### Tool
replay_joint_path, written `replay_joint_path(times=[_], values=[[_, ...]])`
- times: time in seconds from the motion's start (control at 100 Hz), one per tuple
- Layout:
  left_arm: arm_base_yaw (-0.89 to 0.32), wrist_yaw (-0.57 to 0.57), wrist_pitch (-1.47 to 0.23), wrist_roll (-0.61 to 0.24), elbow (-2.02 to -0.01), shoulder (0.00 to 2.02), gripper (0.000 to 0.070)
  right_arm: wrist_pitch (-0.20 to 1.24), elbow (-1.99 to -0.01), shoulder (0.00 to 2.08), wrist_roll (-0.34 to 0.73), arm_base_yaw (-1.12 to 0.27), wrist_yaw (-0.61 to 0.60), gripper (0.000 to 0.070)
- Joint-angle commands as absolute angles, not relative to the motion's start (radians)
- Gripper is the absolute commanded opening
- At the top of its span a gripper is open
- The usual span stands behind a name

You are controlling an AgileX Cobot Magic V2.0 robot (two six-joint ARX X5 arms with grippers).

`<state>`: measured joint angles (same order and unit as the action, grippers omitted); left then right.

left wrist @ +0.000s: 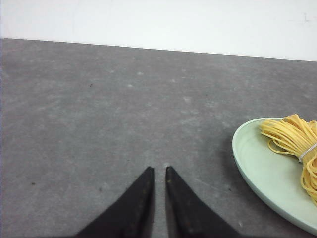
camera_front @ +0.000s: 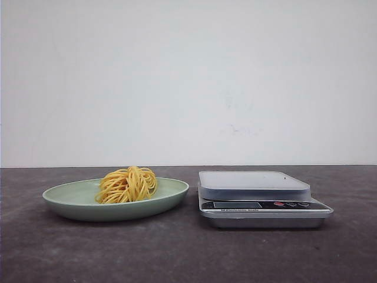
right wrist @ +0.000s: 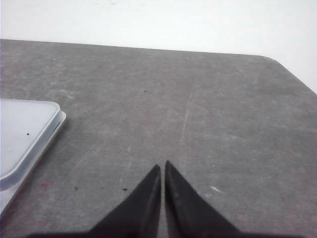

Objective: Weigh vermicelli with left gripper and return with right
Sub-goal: 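Move the left gripper toward the vermicelli bundle on the green plate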

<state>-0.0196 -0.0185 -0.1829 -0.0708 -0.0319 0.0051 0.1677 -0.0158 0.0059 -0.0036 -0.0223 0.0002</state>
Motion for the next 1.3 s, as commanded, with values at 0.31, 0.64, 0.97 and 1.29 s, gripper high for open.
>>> replay_joint_path(times=[0.31,0.64,0.97,1.29], values=[[-0.017,-0.023,-0.187,-0.068,-0.014,0.003,0.0003,0.125,-0.012,0.004,0.019,-0.022,-0.004,0.0005],[-0.017,-0.031,-0.187,-0.073,-0.014,0.003,0.0003,0.142,-0.012,0.004,0.131,-0.023,-0.003,0.0005],[-0.017,0.014,-0.106,-0.300,-0.077,0.006,0.0007,0.116,-0.143,0.007,0.282,-0.024,-0.028,0.0004],[-0.018,-0.007,-0.253,-0.319,-0.490,0.244,0.0008,0.315,-0.501,0.197,0.307,-0.024,-0.070,0.0004]])
